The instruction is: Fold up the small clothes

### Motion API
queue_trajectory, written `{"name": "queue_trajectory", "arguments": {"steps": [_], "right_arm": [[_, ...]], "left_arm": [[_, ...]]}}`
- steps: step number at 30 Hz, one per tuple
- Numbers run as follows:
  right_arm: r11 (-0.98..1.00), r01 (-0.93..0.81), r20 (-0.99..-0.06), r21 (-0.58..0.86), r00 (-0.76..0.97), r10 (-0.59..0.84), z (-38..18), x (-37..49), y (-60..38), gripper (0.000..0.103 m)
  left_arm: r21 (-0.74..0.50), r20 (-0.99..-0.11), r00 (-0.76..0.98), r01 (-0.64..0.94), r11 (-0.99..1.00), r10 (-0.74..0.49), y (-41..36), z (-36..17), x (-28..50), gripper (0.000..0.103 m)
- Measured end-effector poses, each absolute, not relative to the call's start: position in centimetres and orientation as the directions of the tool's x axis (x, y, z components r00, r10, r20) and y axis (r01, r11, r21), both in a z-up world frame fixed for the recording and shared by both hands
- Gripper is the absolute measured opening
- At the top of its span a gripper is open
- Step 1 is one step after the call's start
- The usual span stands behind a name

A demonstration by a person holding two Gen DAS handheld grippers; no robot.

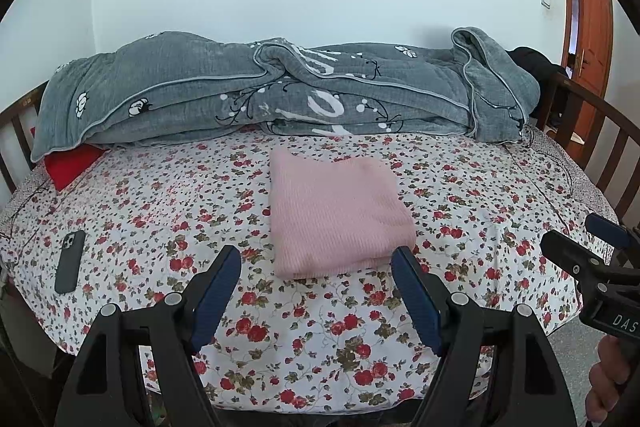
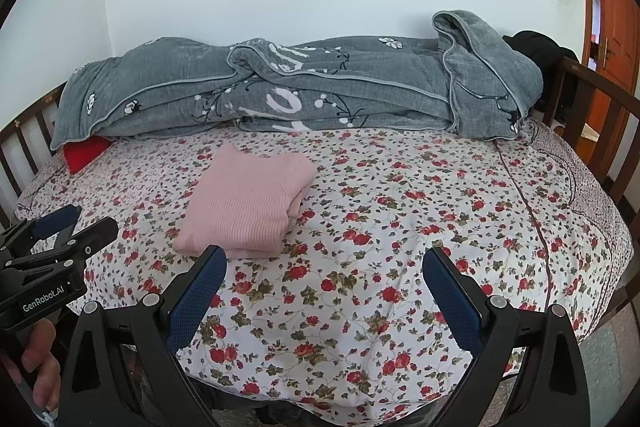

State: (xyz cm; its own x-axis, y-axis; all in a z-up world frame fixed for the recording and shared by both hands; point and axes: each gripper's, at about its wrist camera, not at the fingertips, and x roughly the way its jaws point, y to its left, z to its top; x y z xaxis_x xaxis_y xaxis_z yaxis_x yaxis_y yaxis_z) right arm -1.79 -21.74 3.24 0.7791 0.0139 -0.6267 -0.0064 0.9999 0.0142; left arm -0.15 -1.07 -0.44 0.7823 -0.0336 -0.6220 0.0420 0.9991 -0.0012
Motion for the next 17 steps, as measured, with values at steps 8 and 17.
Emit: {"name": "queue_trajectory", "arguments": {"steps": [8,17], "right_arm": [[1.000,-0.006,-0.626,0.016,0.779,0.015,3.29,-1.85,-21.75,0.097],[1.000,-0.006,-0.624,0.015,0.782,0.014,3.33,-1.93,-21.47,0.097]], "left_arm": [[-0.001,-0.622,0.782,0.044,0.999,-0.035,-0.97,-0.41,-0.12,0.076],[0.001,-0.623,0.782,0.044,0.999,-0.034,-0.89,-0.16,0.03,0.078]]}}
